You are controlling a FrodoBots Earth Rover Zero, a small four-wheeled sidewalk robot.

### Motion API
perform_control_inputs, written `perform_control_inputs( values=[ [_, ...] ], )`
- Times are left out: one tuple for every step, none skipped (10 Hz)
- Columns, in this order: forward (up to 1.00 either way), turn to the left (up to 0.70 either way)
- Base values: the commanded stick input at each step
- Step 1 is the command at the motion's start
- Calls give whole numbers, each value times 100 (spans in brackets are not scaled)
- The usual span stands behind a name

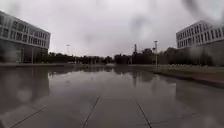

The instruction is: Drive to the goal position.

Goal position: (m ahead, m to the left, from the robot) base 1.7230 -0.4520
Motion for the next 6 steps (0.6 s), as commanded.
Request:
perform_control_inputs(
  values=[
    [55,0],
    [55,0],
    [55,0],
    [55,0],
    [55,0],
    [32,0]
  ],
)
